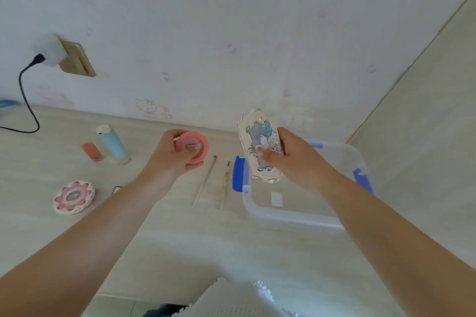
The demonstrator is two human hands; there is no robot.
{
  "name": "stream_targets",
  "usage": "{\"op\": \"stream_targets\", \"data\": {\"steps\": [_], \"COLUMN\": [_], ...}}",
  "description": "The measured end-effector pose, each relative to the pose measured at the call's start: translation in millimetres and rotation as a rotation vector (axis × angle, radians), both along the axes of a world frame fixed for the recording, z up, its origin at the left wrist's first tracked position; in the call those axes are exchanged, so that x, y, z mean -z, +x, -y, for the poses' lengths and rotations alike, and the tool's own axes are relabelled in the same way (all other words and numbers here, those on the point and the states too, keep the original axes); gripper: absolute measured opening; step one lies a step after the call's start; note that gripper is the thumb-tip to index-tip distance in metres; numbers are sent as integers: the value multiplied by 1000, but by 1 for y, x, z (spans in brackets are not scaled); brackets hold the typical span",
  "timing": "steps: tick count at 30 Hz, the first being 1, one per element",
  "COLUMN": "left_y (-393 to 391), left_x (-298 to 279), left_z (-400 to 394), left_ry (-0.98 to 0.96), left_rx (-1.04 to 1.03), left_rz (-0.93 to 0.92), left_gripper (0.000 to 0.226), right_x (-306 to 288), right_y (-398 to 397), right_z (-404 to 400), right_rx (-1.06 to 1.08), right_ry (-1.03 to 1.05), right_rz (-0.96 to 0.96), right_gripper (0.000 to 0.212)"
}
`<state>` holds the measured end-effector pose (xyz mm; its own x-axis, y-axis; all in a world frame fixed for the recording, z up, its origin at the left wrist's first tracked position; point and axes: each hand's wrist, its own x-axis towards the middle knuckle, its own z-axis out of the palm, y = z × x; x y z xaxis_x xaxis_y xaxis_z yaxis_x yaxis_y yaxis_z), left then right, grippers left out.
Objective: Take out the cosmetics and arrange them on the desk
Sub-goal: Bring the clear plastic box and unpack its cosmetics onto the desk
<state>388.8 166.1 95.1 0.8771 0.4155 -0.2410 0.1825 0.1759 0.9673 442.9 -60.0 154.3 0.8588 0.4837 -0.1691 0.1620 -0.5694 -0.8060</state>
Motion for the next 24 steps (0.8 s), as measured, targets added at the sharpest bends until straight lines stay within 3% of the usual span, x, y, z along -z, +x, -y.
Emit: {"op": "stream_targets", "data": {"steps": [5,13,19,24], "left_y": [-31,-75,-69,-63], "left_x": [24,88,115,124], "left_z": [-55,-88,-94,-91], "left_ry": [74,211,443,511], "left_rx": [60,365,533,616], "left_rz": [-142,-448,-470,-435], "left_gripper": [25,32,28,33], "right_x": [18,122,161,172], "right_y": [-46,-106,-118,-123], "right_z": [-57,-106,-102,-102], "right_rx": [51,339,509,555], "right_ry": [296,96,41,39], "right_rz": [-351,-559,-652,-671], "right_gripper": [17,16,18,20]}}
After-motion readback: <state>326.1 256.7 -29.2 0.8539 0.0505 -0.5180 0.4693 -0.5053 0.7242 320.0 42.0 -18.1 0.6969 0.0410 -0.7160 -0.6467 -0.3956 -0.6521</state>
